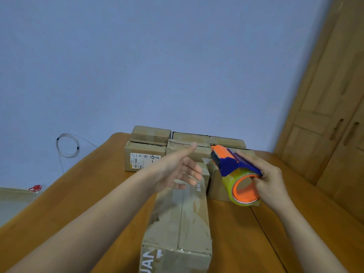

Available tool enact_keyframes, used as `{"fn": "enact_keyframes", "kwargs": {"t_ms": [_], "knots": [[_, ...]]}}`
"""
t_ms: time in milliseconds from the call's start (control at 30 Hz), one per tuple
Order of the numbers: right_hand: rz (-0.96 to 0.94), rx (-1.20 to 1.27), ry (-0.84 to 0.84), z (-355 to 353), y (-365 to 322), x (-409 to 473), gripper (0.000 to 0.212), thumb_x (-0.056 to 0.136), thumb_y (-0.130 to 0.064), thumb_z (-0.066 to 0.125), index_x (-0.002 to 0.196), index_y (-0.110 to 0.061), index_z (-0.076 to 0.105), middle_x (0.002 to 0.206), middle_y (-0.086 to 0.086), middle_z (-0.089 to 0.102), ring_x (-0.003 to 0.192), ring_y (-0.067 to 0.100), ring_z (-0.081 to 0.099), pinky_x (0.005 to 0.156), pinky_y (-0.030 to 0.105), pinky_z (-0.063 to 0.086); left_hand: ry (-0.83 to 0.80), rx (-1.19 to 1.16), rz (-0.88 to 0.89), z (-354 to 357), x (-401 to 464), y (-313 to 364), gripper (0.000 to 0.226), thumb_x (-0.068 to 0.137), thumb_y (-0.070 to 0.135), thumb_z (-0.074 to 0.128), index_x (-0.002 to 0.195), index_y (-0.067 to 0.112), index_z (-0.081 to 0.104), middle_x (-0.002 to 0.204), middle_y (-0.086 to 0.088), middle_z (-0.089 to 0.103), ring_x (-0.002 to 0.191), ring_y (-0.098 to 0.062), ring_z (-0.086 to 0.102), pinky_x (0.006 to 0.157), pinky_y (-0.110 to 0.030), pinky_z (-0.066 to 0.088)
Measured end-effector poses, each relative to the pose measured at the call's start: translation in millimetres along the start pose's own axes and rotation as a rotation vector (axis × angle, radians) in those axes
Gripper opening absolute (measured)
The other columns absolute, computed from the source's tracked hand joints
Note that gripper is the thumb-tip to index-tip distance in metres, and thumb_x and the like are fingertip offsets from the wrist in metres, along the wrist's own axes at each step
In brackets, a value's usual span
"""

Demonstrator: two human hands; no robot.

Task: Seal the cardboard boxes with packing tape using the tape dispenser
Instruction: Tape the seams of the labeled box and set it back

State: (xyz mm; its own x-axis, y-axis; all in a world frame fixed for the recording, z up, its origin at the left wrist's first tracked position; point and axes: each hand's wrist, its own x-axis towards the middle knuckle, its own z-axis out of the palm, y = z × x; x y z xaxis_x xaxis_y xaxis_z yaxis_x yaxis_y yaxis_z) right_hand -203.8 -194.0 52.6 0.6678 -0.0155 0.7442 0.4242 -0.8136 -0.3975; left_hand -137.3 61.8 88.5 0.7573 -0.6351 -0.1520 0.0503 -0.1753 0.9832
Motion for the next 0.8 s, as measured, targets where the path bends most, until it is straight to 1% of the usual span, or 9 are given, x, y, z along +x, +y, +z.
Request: {"fn": "enact_keyframes", "kwargs": {"t_ms": [100, 200, 267, 333, 400, 467, 533, 633, 800], "knots": [[-0.044, 0.005, 0.003, 6, -3, 0, 0.081, 0.063, 0.006, 0.042, 0.126, -0.042, 0.057, 0.121, -0.029, 0.058, 0.116, -0.002, 0.053, 0.093, 0.015, 0.044, -0.043, 0.004, 0.006, 13, 7, -2, 0.065, 0.087, 0.070, 0.036, 0.086, 0.012, 0.064, 0.083, -0.002, 0.071, 0.075, -0.015, 0.065, 0.081, -0.036, 0.050], [-0.063, -0.006, -0.012, 8, -2, -1, 0.078, 0.063, 0.016, 0.044, 0.127, -0.026, 0.058, 0.122, -0.021, 0.057, 0.116, 0.002, 0.054, 0.095, 0.013, 0.042, -0.072, -0.133, 0.060, 19, 9, -4, 0.042, 0.095, 0.048, 0.047, 0.080, 0.011, 0.060, 0.081, -0.005, 0.069, 0.072, -0.015, 0.065, 0.085, -0.045, 0.052], [-0.064, -0.033, -0.022, 9, 1, -1, 0.086, 0.061, 0.028, 0.047, 0.128, -0.025, 0.057, 0.122, -0.023, 0.056, 0.117, 0.001, 0.053, 0.096, 0.013, 0.041, -0.038, -0.122, 0.087, 17, 11, -6, 0.034, 0.098, 0.034, 0.049, 0.076, 0.012, 0.061, 0.080, -0.006, 0.068, 0.070, -0.014, 0.065, 0.086, -0.046, 0.052], [-0.083, -0.074, -0.035, 7, 3, 2, 0.087, 0.061, 0.031, 0.049, 0.128, -0.023, 0.058, 0.123, -0.024, 0.054, 0.117, 0.001, 0.051, 0.097, 0.011, 0.039, -0.013, -0.062, 0.093, 13, 12, -7, 0.032, 0.099, 0.030, 0.051, 0.074, 0.012, 0.062, 0.078, -0.005, 0.069, 0.071, -0.014, 0.065, 0.080, -0.041, 0.053], [-0.143, -0.131, -0.057, 5, 3, 7, 0.084, 0.062, 0.025, 0.046, 0.129, -0.024, 0.058, 0.125, -0.022, 0.055, 0.118, 0.008, 0.051, 0.099, 0.013, 0.038, 0.006, 0.015, 0.090, 8, 13, -3, 0.031, 0.098, 0.030, 0.052, 0.074, 0.013, 0.063, 0.077, -0.003, 0.070, 0.073, -0.014, 0.065, 0.078, -0.036, 0.052], [-0.188, -0.199, -0.100, 3, 3, 14, 0.083, 0.061, 0.016, 0.041, 0.131, -0.026, 0.057, 0.128, -0.013, 0.058, 0.118, 0.017, 0.053, 0.100, 0.024, 0.040, 0.034, 0.093, 0.086, 2, 15, 2, 0.031, 0.098, 0.030, 0.052, 0.075, 0.014, 0.064, 0.076, -0.002, 0.070, 0.073, -0.013, 0.065, 0.082, -0.036, 0.050], [-0.213, -0.269, -0.143, 2, 3, 23, 0.078, 0.069, 0.018, 0.046, 0.135, -0.025, 0.054, 0.130, -0.003, 0.059, 0.114, 0.024, 0.054, 0.094, 0.034, 0.045, 0.043, 0.148, 0.078, -6, 17, 10, 0.029, 0.097, 0.029, 0.053, 0.075, 0.013, 0.066, 0.076, -0.001, 0.071, 0.072, -0.012, 0.065, 0.086, -0.035, 0.048], [-0.254, -0.327, -0.205, 1, 2, 36, 0.063, 0.085, 0.008, 0.053, 0.140, -0.023, 0.047, 0.132, 0.004, 0.057, 0.112, 0.027, 0.051, 0.085, 0.038, 0.048, 0.038, 0.204, 0.049, -15, 22, 21, 0.027, 0.095, 0.025, 0.055, 0.076, 0.011, 0.067, 0.076, -0.002, 0.072, 0.073, -0.013, 0.065, 0.085, -0.034, 0.048], [-0.263, -0.367, -0.252, 2, 12, 44, 0.068, 0.084, 0.007, 0.061, 0.142, -0.023, 0.044, 0.139, 0.003, 0.053, 0.120, 0.028, 0.048, 0.089, 0.043, 0.049, 0.066, 0.220, 0.034, -41, 27, 21, 0.025, 0.095, 0.027, 0.058, 0.081, 0.009, 0.068, 0.077, -0.004, 0.071, 0.072, -0.014, 0.065, 0.080, -0.034, 0.054]]}}
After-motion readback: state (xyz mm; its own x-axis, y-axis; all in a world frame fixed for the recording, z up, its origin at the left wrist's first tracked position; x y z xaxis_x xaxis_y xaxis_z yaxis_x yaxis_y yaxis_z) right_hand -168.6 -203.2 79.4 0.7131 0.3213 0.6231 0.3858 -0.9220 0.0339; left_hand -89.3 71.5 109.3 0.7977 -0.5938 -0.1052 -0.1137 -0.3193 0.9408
